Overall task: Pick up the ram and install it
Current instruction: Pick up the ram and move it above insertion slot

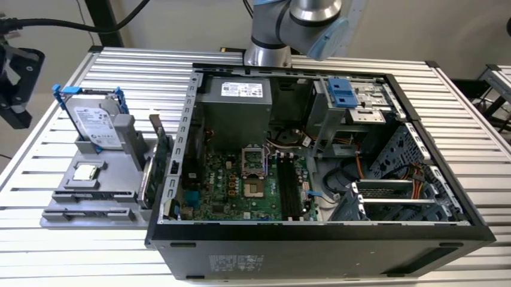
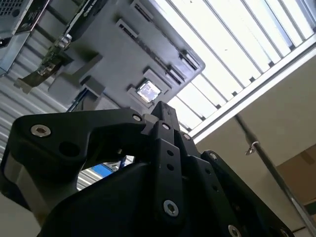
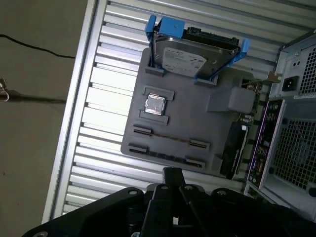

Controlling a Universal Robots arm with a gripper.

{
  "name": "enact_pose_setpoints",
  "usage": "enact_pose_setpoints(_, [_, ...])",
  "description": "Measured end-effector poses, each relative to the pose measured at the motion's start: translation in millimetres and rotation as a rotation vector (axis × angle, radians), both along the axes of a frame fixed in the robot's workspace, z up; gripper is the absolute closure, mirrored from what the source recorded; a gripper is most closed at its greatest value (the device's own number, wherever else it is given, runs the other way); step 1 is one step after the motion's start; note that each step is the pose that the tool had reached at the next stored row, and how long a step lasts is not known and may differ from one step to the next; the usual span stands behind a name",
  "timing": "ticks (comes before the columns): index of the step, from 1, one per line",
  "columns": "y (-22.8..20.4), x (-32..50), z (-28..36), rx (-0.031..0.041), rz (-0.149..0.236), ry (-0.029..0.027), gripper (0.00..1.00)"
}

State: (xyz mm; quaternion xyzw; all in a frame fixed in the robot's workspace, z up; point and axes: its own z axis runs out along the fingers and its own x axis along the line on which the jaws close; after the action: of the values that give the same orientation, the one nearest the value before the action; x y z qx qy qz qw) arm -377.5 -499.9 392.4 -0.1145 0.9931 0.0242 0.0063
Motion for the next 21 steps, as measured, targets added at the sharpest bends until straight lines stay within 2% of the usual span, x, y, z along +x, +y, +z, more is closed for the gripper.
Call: enact_pose_setpoints(21, [0.0,-0.8,0.0,-0.0001,0.293,0.0,1.0])
